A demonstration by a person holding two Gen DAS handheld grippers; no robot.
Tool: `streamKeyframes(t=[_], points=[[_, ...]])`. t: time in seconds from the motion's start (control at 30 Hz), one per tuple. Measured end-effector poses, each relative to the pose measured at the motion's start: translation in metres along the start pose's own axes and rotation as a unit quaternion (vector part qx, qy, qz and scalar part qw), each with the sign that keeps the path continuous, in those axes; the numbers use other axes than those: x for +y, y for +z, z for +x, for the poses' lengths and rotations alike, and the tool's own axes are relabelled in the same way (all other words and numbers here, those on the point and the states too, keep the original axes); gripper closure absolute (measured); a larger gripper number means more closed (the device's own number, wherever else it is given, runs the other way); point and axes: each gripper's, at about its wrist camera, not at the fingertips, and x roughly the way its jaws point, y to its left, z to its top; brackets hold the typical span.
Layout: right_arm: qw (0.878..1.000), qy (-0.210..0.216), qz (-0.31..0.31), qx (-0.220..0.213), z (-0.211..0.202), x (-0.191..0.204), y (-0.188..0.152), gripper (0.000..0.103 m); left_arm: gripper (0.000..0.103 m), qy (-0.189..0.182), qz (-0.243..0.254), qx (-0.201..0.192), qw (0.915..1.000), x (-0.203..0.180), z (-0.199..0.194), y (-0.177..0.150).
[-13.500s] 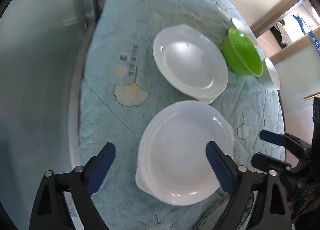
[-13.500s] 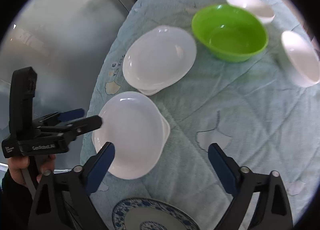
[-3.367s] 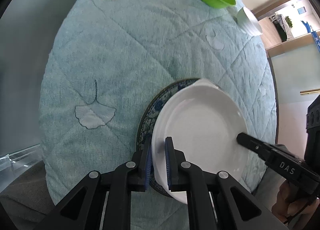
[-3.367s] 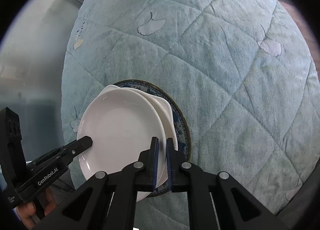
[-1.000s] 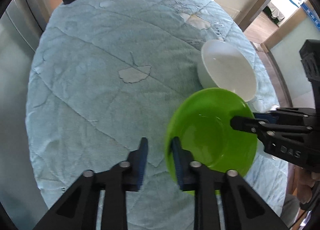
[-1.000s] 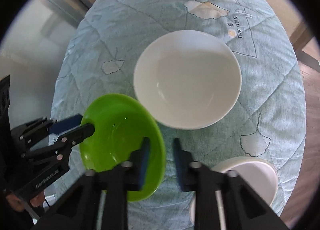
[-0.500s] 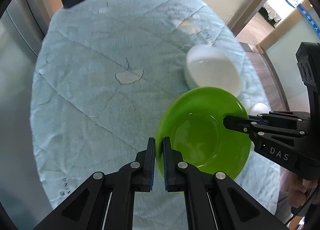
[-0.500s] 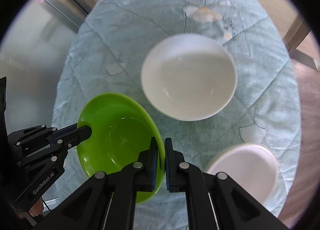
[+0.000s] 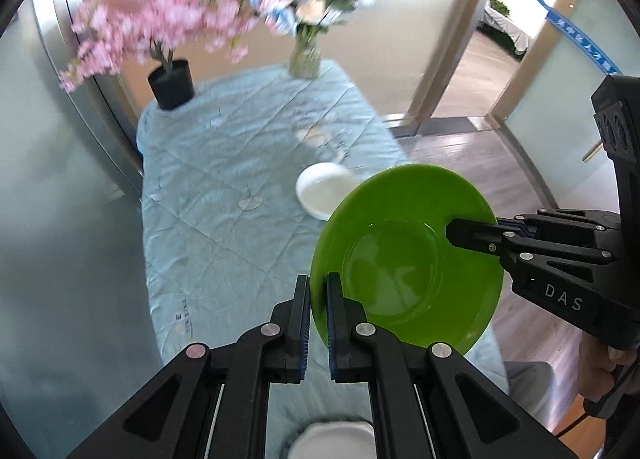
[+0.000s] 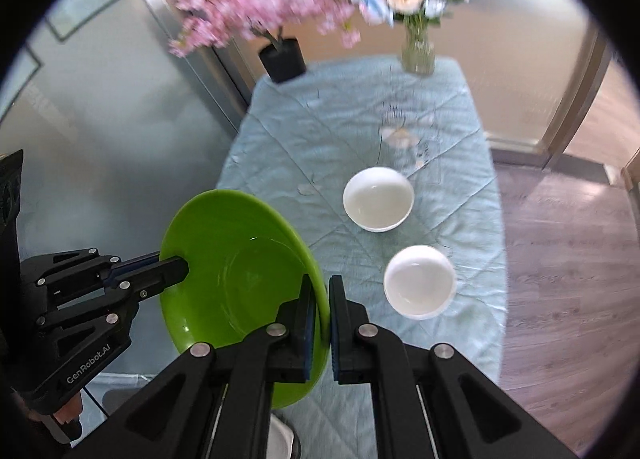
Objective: Organize plates and bowls
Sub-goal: 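Lift the green bowl with both grippers and carry it beside the plate stack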
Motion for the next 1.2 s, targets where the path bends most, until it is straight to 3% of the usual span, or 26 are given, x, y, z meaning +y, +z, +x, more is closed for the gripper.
streamKeyframes(t=[0.2,0.43,0.57,0.87,1.2], points=[[1.000,-0.001,0.002,-0.018,-0.075,0.000,-0.056,0.098,0.100,-0.014,0.012,-0.012,0.9998,-0.056,-0.071,-0.053],[0.999,-0.010,0.030,-0.010,-0.103,-0.016,-0.150,0.098,0.100,-0.053,0.009,0.016,0.9985,-0.111,-0.079,-0.140],[0.998,-0.005,0.065,0.020,-0.092,-0.034,-0.200,0.098,0.101,-0.069,0.012,0.049,0.9963,-0.137,-0.062,-0.183],[0.992,-0.007,0.100,0.079,-0.043,-0.058,-0.261,0.097,0.101,-0.077,-0.009,0.123,0.9893,-0.159,0.004,-0.246],[0.979,-0.004,0.140,0.150,0.034,-0.081,-0.279,0.096,0.100,-0.083,-0.034,0.182,0.9791,-0.129,0.100,-0.256]])
